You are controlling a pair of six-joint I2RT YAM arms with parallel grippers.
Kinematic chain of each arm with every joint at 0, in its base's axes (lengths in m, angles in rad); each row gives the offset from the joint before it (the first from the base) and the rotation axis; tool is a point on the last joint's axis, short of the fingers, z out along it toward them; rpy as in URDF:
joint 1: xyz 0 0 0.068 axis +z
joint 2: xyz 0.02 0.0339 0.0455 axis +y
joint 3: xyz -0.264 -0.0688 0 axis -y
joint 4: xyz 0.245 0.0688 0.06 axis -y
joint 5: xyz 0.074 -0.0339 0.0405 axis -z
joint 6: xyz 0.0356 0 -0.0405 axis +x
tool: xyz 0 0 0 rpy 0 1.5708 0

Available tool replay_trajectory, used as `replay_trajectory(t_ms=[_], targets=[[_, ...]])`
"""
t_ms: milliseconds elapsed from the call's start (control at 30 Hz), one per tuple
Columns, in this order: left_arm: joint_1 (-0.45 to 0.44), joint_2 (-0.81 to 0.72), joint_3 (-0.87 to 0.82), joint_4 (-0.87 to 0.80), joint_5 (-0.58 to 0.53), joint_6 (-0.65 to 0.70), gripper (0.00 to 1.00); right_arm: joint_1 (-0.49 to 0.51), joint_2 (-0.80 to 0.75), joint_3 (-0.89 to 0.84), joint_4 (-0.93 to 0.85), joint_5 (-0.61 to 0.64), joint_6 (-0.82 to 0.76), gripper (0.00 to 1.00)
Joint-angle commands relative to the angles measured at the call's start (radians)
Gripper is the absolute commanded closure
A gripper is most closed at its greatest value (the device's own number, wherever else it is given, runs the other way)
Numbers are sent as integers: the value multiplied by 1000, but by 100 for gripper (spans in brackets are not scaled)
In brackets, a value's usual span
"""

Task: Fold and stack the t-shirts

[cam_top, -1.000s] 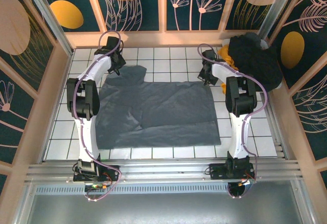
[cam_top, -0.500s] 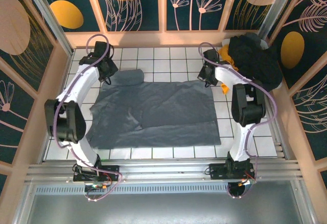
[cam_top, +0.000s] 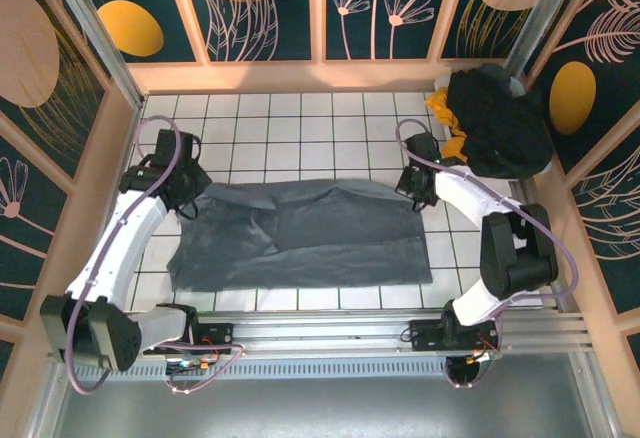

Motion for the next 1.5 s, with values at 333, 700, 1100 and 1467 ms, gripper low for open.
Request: replay_trajectory(t_ms=[333, 700, 1100, 1467], targets=[[4, -164, 6, -200, -40, -128, 100, 10, -145, -82, -124, 79, 12, 100], [4, -298, -59, -311, -87, -195, 100, 63, -204, -177, -183, 105, 60, 100], [4, -435, -270, -349, -45, -319, 100, 75, -179, -239, -165, 134, 97, 100], [4, -501, -306, -393, -59, -393, 100, 88, -191, -224, -192, 180, 147, 69]])
